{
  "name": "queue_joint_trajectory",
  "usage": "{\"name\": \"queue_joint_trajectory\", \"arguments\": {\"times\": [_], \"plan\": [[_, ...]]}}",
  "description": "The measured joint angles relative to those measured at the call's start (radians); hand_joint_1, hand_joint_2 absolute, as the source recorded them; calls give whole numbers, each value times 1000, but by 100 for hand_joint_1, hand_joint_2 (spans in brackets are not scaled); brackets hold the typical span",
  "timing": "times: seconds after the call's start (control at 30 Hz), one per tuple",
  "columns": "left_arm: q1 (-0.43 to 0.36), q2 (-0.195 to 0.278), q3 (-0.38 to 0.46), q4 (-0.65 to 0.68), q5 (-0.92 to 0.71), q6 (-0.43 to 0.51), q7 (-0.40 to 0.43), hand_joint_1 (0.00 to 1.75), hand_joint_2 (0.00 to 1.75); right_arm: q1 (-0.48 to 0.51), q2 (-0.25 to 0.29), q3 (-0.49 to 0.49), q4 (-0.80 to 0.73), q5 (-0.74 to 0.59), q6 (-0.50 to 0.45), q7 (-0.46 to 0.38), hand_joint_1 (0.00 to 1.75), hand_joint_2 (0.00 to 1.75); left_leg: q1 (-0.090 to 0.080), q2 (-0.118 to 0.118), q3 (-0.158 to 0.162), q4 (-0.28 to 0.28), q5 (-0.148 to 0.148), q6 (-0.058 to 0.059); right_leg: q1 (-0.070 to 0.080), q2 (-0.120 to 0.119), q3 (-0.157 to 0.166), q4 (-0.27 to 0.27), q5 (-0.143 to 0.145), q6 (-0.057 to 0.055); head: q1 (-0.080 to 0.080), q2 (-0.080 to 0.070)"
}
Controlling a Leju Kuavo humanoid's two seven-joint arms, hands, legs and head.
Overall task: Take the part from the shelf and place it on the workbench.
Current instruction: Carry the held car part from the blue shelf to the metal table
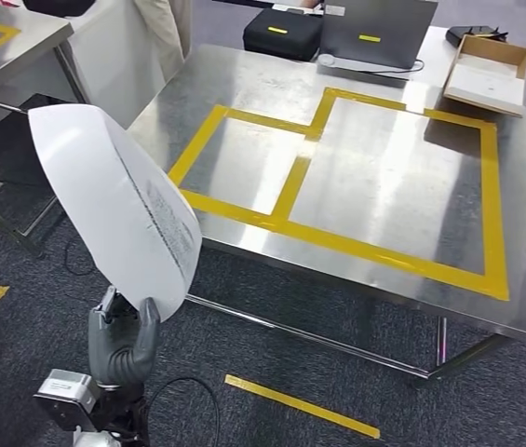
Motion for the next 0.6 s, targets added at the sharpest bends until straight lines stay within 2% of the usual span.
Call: {"name": "queue_joint_trajectory", "arguments": {"times": [0.03, 0.07, 0.17, 0.2, 0.23, 0.3, 0.33, 0.37, 0.4, 0.47, 0.5, 0.53, 0.6], "plan": [[0, -1, 0, 0, 0, 0, 0, 175, 175, -1, 0, 0, 0, 0, 1, 0, 0, 175, -2, 0, 3, 0, -4, -5, 1, 0, 21, -41, 11, -4, -1, 0], [0, -3, 0, 0, 0, -1, 0, 175, 175, -1, 0, -1, 0, 0, 2, 0, 0, 175, -3, 0, 5, 0, -7, -10, 3, -1, 32, -60, 9, -9, -2, 0], [-1, -5, 0, -1, 0, 0, 0, 175, 175, 1, 1, -2, 0, 2, 4, 2, 0, 175, -3, 1, 8, 2, -14, -25, 2, 0, 42, -70, 5, -25, -6, 0], [-2, -5, 0, -2, 0, 1, 0, 175, 175, 2, 1, -2, 0, 4, 5, 3, 0, 175, -2, 1, 2, 22, -26, -31, 0, -1, 48, -74, 4, -31, -8, 0], [-3, -4, 0, -2, 0, 2, 0, 175, 175, 1, 1, -2, 0, 5, 7, 3, 0, 175, 0, 1, -17, 64, -46, -36, -2, -1, 55, -78, 2, -37, -10, 0], [-4, -3, 1, -3, 0, 4, 0, 175, 175, 0, 1, -2, 0, 8, 10, 4, 0, 175, 3, 2, -83, 192, -96, -44, -2, -3, 65, -79, -6, -46, -14, 0], [-4, -2, 1, -3, 0, 4, 0, 175, 175, 0, 1, -2, 0, 9, 12, 5, 0, 175, 4, 2, -116, 248, -110, -46, -2, -2, 70, -79, -10, -47, -14, 0], [-3, -1, 2, -3, 0, 5, 0, 175, 175, 1, 1, -3, 0, 11, 14, 6, 0, 175, 5, 2, -137, 275, -105, -48, -2, -2, 76, -79, -15, -47, -14, 0], [-4, 1, 3, -3, 2, 6, 0, 175, 175, 1, 1, -3, 0, 14, 16, 8, 0, 175, 6, 2, -141, 265, -80, -47, -2, -1, 83, -79, -20, -46, -14, 0], [-4, 3, 9, -3, 9, 7, 0, 175, 175, 1, 1, -3, 0, 22, 22, 9, 0, 175, 6, 2, -107, 155, 6, -42, -2, 2, 99, -79, -31, -41, -14, 0], [-3, 4, 13, -3, 14, 8, 0, 175, 175, 0, 1, -3, 0, 25, 24, 9, 0, 175, 4, 2, -84, 96, 35, -38, 0, 3, 105, -79, -38, -36, -14, 0], [-3, 6, 15, -3, 17, 7, 0, 175, 175, -1, 1, -3, 0, 26, 27, 9, 0, 175, 3, 2, -65, 51, 47, -33, 1, 3, 108, -79, -45, -30, -15, 0], [-2, 8, 20, -4, 24, 6, 0, 175, 175, -5, 1, -3, 0, 27, 30, 12, 0, 175, -2, 2, -50, 21, 35, -24, 3, 1, 108, -83, -53, -17, -14, 0]]}}
